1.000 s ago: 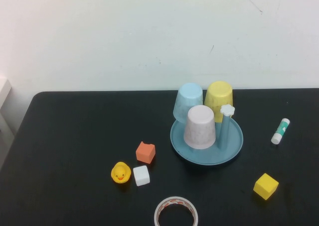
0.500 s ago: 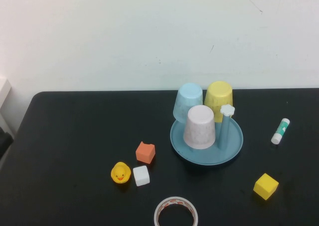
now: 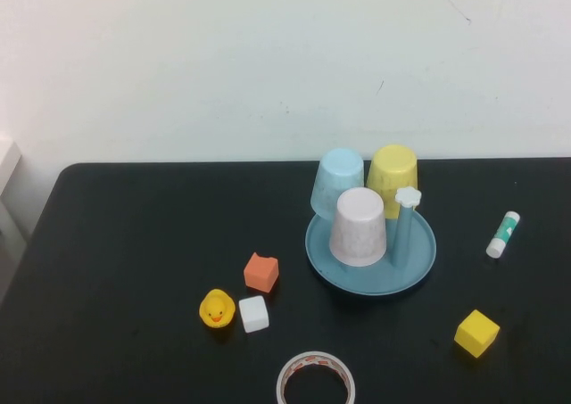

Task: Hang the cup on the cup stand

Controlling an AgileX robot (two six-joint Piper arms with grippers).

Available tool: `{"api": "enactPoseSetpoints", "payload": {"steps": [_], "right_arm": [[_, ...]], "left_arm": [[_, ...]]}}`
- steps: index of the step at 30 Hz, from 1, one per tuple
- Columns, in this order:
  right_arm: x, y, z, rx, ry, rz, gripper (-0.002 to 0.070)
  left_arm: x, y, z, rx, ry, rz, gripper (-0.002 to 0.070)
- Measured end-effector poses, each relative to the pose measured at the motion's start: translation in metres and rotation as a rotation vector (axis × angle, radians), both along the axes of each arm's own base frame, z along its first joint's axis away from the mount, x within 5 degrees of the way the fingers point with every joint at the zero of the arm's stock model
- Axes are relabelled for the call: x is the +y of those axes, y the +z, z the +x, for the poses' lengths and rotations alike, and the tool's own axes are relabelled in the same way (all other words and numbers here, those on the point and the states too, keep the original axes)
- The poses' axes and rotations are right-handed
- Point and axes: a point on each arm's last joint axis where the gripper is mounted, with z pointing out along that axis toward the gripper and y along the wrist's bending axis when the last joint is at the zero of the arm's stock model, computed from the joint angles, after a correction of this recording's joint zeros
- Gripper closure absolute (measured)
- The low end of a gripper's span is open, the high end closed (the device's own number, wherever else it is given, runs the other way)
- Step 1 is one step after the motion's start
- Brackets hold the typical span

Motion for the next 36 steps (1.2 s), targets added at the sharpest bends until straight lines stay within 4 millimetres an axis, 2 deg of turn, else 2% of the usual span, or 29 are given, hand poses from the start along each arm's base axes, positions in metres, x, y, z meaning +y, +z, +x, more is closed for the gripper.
{"api": "enactPoseSetpoints", "payload": {"steps": [6, 10, 16, 20, 22, 23, 25, 29, 33, 36], "right_arm": [[0.000, 0.000, 0.000, 0.001, 0.000, -0.001, 0.0678], [0.000, 0.000, 0.000, 0.001, 0.000, -0.001, 0.0678], [0.000, 0.000, 0.000, 0.001, 0.000, -0.001, 0.0678], [0.000, 0.000, 0.000, 0.001, 0.000, -0.001, 0.0678], [0.000, 0.000, 0.000, 0.001, 0.000, -0.001, 0.0678], [0.000, 0.000, 0.000, 0.001, 0.000, -0.001, 0.0678], [0.000, 0.000, 0.000, 0.001, 0.000, -0.001, 0.0678], [0.000, 0.000, 0.000, 0.001, 0.000, -0.001, 0.0678], [0.000, 0.000, 0.000, 0.001, 0.000, -0.001, 0.0678], [0.000, 0.000, 0.000, 0.001, 0.000, -0.001, 0.0678]], "left_arm": [[0.021, -0.022, -0.008, -0.021, 0.232, -0.014, 0.0675], [0.030, -0.051, -0.013, -0.020, 0.373, -0.010, 0.0675], [0.032, -0.096, -0.009, 0.046, 0.465, 0.016, 0.0675], [0.034, -0.118, -0.004, 0.130, 0.487, -0.033, 0.0675], [0.035, -0.123, -0.004, 0.157, 0.489, -0.088, 0.0675], [0.036, -0.126, -0.005, 0.183, 0.481, -0.176, 0.0675], [0.035, -0.128, -0.004, 0.177, 0.472, -0.174, 0.0675], [0.029, -0.141, -0.003, 0.283, 0.388, -0.306, 0.0675], [0.024, -0.155, -0.003, 0.423, 0.349, -0.293, 0.0675], [0.022, -0.168, -0.005, 0.546, 0.346, -0.195, 0.0675]]}}
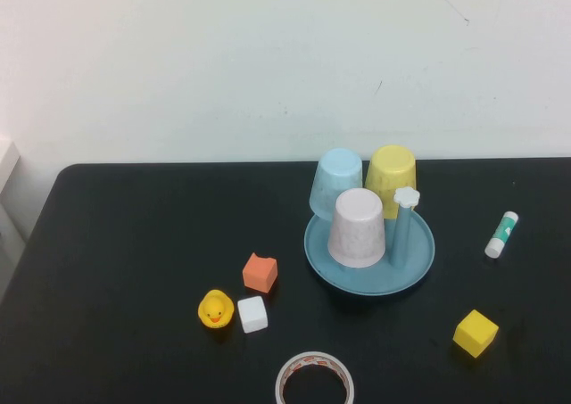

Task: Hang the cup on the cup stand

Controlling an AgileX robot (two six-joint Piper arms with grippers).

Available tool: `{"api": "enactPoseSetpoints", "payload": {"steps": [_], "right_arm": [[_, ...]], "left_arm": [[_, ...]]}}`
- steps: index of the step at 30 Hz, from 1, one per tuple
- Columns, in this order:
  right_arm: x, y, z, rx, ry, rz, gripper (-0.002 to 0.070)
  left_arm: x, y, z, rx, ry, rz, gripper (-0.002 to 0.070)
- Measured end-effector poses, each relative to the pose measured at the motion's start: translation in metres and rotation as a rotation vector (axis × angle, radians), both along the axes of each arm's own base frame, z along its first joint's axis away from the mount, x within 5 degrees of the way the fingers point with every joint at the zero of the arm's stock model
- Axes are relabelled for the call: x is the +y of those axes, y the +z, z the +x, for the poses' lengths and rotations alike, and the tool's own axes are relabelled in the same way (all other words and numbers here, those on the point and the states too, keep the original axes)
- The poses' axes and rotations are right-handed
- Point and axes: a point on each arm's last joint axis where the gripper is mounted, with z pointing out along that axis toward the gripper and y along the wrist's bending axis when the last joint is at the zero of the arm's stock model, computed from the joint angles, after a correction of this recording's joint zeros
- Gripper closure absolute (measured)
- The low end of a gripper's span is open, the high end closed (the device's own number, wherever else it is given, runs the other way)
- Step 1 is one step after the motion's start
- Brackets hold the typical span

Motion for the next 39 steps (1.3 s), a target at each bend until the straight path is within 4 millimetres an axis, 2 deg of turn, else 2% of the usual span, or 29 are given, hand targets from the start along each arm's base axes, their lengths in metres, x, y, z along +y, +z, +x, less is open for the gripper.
{"api": "enactPoseSetpoints", "payload": {"steps": [4, 10, 23, 39], "right_arm": [[0.000, 0.000, 0.000, -0.001, 0.000, 0.001, 0.0678], [0.000, 0.000, 0.000, -0.001, 0.000, 0.001, 0.0678], [0.000, 0.000, 0.000, -0.001, 0.000, 0.001, 0.0678], [0.000, 0.000, 0.000, -0.001, 0.000, 0.001, 0.0678]], "left_arm": [[0.001, -0.005, -0.001, 0.057, 0.004, 0.042, 0.0675], [0.002, -0.006, -0.001, 0.082, 0.031, -0.048, 0.0675], [0.007, -0.007, -0.001, 0.096, 0.101, -0.083, 0.0675], [0.010, -0.006, -0.001, 0.072, 0.103, 0.070, 0.0675]]}}
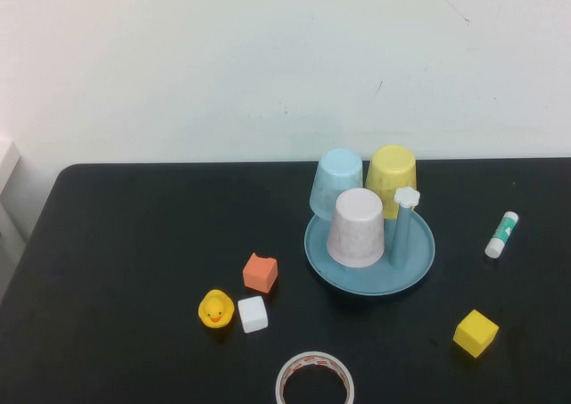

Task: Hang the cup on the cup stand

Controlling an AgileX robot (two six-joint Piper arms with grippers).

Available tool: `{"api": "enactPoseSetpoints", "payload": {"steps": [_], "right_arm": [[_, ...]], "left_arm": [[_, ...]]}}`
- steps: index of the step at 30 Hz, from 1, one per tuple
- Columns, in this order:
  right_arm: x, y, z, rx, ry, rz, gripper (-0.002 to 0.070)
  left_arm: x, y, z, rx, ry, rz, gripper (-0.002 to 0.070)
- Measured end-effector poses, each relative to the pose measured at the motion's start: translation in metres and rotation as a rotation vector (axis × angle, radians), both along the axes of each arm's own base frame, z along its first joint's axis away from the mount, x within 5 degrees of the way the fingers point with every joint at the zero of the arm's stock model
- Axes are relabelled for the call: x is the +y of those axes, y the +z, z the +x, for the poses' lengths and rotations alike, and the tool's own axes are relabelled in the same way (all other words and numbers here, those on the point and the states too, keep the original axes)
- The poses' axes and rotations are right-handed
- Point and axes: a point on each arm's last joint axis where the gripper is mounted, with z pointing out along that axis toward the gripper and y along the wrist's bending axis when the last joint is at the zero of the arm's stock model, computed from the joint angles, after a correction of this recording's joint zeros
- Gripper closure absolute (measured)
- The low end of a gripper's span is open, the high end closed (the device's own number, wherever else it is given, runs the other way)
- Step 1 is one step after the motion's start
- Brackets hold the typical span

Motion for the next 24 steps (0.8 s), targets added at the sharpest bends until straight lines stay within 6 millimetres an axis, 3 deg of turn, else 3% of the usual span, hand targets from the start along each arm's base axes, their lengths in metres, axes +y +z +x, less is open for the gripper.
{"api": "enactPoseSetpoints", "payload": {"steps": [24], "right_arm": [[0.0000, 0.0000, 0.0000, 0.000, 0.000, 0.000, 0.0678]], "left_arm": [[-0.0010, 0.0017, 0.0006, -0.019, 0.006, -0.062, 0.0675]]}}
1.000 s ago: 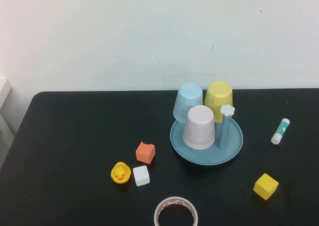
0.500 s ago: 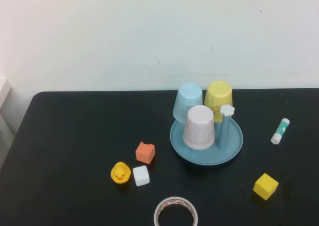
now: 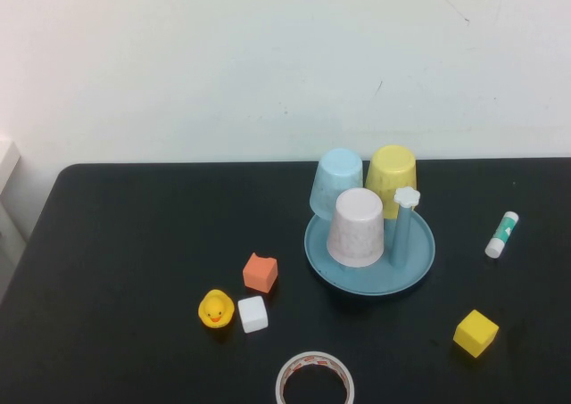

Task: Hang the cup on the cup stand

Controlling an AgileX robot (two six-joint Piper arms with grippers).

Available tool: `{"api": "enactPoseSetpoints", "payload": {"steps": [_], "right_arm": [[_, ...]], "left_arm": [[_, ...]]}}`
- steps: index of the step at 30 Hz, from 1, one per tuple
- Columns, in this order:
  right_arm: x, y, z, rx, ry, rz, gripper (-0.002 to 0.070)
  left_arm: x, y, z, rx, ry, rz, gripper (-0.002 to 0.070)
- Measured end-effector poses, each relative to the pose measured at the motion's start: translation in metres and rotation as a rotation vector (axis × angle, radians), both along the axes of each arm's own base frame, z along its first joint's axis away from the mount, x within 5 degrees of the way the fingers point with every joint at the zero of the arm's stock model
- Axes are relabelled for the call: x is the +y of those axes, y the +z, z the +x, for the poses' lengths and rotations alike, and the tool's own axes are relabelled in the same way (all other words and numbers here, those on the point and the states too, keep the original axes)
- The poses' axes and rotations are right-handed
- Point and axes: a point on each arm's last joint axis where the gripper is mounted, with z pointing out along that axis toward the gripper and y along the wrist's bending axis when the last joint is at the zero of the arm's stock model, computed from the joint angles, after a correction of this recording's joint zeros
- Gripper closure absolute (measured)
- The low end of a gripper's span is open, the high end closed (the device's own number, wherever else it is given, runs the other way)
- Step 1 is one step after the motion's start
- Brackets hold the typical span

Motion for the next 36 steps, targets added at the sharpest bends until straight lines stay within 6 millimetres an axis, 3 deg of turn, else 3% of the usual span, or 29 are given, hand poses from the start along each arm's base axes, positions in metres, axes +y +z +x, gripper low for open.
{"api": "enactPoseSetpoints", "payload": {"steps": [10, 16, 24, 32, 36], "right_arm": [[-0.004, 0.001, -0.002, -0.004, -0.021, 0.015, 0.0678], [-0.025, 0.004, -0.012, -0.036, -0.249, 0.093, 0.0678], [-0.052, 0.008, -0.048, -0.183, -0.670, 0.160, 0.0678], [-0.050, 0.009, -0.092, -0.376, -0.927, 0.201, 0.0678], [-0.048, 0.008, -0.092, -0.523, -0.972, 0.230, 0.0678]], "left_arm": [[0.000, 0.000, 0.000, 0.000, 0.000, 0.001, 0.0675], [0.000, 0.000, 0.000, 0.000, 0.000, 0.001, 0.0675], [0.000, 0.000, 0.000, 0.000, 0.000, 0.001, 0.0676], [0.000, 0.000, 0.000, 0.000, 0.000, 0.002, 0.0676], [0.000, 0.000, 0.000, 0.000, 0.000, 0.002, 0.0676]]}}
